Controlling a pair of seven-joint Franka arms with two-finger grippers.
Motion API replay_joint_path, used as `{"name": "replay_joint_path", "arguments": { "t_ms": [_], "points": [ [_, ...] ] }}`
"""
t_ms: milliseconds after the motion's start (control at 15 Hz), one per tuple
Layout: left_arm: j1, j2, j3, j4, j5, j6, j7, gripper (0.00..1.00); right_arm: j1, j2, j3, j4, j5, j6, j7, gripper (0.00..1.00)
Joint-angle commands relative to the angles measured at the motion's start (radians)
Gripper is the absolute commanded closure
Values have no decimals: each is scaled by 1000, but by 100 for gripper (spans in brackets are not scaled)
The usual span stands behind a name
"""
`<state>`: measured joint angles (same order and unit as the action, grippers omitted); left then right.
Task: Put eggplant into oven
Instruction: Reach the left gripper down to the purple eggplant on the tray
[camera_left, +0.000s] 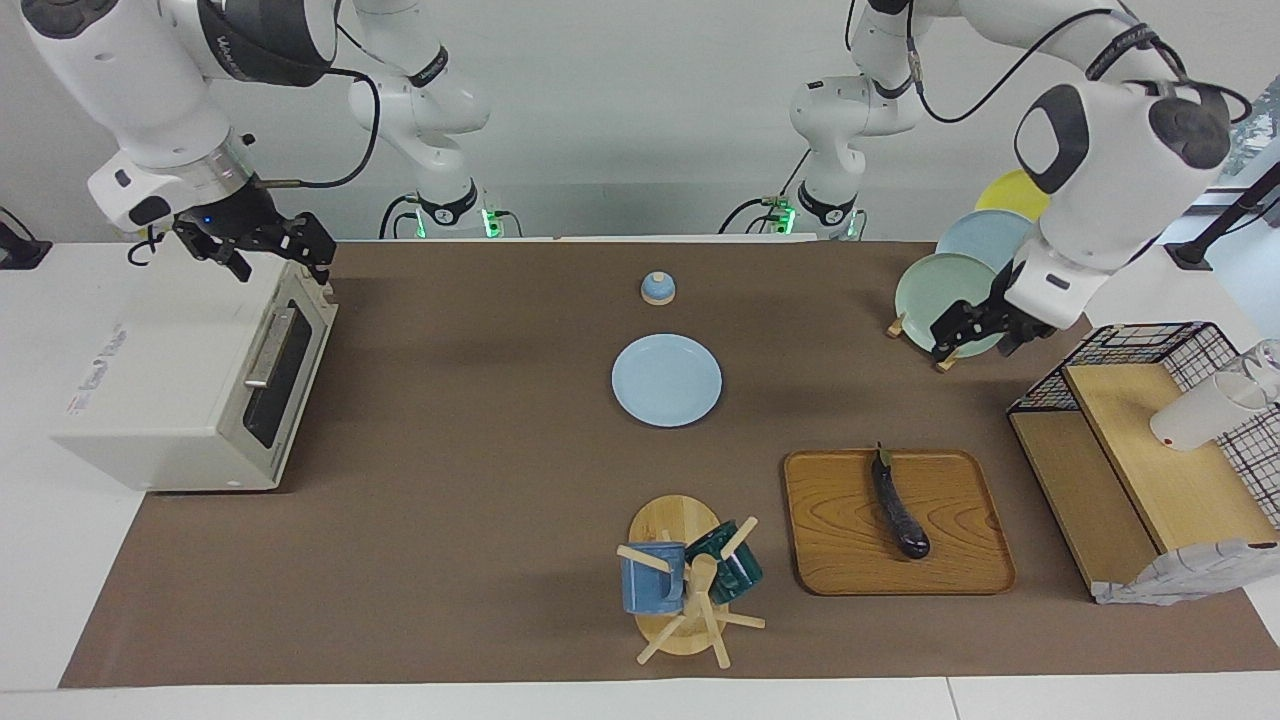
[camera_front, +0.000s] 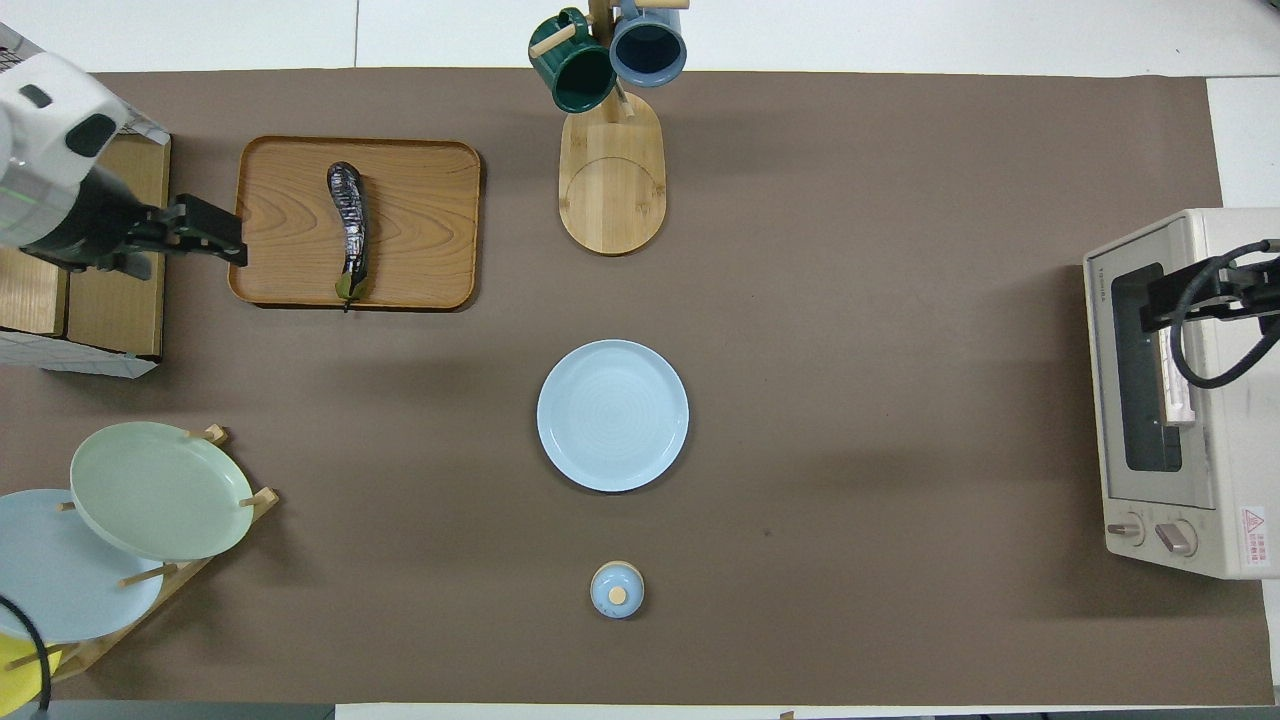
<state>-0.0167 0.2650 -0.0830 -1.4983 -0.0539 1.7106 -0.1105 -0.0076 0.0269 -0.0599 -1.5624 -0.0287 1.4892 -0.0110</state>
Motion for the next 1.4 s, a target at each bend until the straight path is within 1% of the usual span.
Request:
{"name": "replay_joint_path", "arguments": {
  "t_ms": [0, 200, 267, 333, 400, 467, 533, 600, 667, 733, 800, 1000, 1067, 1200, 1333],
  "points": [
    [-19, 196, 3, 151, -4, 50, -6, 0, -9, -2, 2, 1, 24, -13, -9, 0],
    [-52, 319, 3, 185, 2, 127, 44, 0, -11, -2, 2, 1, 24, -10, -12, 0],
    [-52, 344, 3, 185, 3, 153, 66, 0, -11, -4, 3, 1, 26, -15, -10, 0],
    [-52, 362, 3, 179, 3, 181, 87, 0, 0, -4, 5, -1, 26, -15, -9, 0],
    [-54, 364, 3, 159, 0, 237, 89, 0, 0, -4, 9, 1, 26, -12, -10, 0],
    [-52, 356, 3, 114, 5, 266, 91, 0, 0, -4, 11, 1, 26, -13, -13, 0],
    [-57, 355, 3, 98, 6, 279, 94, 0, -8, -5, 11, -11, 27, -7, -12, 0],
    [-57, 358, 5, 92, 9, 290, 101, 0, -8, -21, 9, -40, 27, 5, -7, 11],
    [-60, 358, 3, 89, 26, 300, 107, 0, -8, -30, 9, -57, 27, 26, -3, 52],
    [-63, 356, 3, 70, 45, 311, 109, 0, -12, -33, 9, -76, 27, 46, -7, 84],
    [-63, 352, 3, 49, 46, 331, 109, 0, -12, -45, 9, -106, 26, 92, -12, 100],
    [-75, 342, 3, 13, 46, 362, 111, 0, -14, -93, 5, -238, 7, 231, -7, 100],
    [-75, 339, 3, 1, 46, 368, 115, 0, -25, -100, 3, -269, 6, 258, -7, 100],
    [-75, 333, 3, -10, 45, 374, 147, 0, -31, -107, 3, -289, -37, 290, -4, 100],
    [-75, 329, 5, -25, 46, 383, 150, 2, -37, -107, 3, -300, -83, 322, 0, 100]
  ]
}}
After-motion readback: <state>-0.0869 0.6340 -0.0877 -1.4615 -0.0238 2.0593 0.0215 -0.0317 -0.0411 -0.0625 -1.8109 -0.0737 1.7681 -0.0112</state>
